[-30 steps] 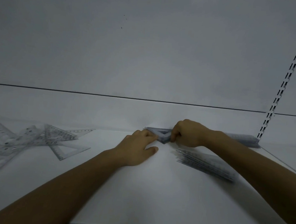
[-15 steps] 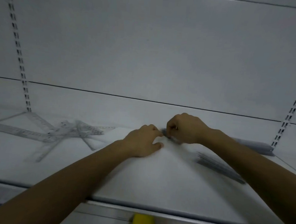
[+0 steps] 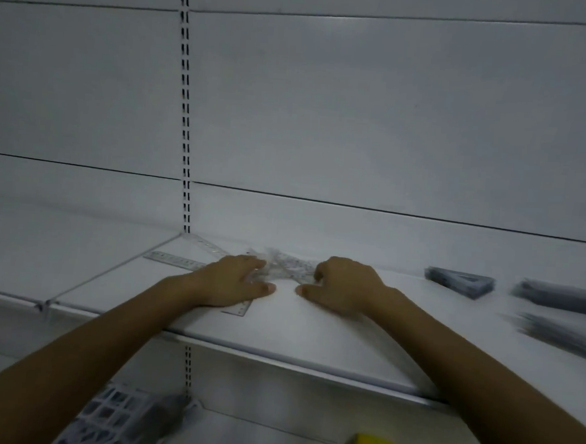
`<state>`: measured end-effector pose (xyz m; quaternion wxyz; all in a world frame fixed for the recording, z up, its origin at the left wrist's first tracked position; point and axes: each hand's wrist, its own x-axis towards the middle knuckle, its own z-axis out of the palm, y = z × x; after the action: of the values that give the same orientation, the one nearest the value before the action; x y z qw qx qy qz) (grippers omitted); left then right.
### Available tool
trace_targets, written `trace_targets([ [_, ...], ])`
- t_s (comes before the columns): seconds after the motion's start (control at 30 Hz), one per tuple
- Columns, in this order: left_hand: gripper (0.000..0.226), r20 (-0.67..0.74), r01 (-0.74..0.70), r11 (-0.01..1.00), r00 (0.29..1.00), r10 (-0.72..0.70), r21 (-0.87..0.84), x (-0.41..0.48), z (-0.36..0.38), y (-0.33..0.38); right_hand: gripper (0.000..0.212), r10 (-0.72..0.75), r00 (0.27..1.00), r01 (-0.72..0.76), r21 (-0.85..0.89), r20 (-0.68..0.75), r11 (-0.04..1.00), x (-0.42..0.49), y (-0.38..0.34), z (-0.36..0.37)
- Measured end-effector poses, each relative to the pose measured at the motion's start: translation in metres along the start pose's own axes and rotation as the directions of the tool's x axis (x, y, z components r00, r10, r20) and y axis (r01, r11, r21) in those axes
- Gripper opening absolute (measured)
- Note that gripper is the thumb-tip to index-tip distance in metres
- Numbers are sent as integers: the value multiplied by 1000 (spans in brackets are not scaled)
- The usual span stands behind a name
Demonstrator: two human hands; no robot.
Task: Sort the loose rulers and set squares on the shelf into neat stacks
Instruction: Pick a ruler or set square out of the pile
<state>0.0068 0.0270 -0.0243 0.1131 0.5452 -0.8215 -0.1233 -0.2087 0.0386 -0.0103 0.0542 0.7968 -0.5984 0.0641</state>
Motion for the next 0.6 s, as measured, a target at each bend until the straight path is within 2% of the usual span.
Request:
trace_targets([
  [0.07, 63, -45, -58, 998, 997, 57, -36, -4, 0, -8, 41, 9, 992, -9, 6, -125, 1000, -8, -1, 6],
  [0.1, 55, -60, -80, 996, 995, 77, -46, -4, -2, -11, 37, 3, 986, -5, -7, -166, 1000, -12, 0, 7],
  [0.27, 43, -48, -184, 982, 982, 182, -48, -4, -9, -14, 30, -57, 965, 16, -162, -255, 987, -22, -7, 9],
  [0.33, 39, -62, -210, 973, 977, 204, -94, -5, -8, -19, 28, -64, 939, -2, -191, -337, 982, -23, -10, 9],
  [0.5, 41, -145, -246, 948, 965, 220, -203, -9, -6, -34, 28, 128, 831, -89, 98, -542, 991, -24, -2, 10],
  [0.6, 40, -159, -269, 925, 959, 233, -269, -7, -6, -37, 26, 223, 788, -112, 222, -574, 969, -22, 2, 12],
])
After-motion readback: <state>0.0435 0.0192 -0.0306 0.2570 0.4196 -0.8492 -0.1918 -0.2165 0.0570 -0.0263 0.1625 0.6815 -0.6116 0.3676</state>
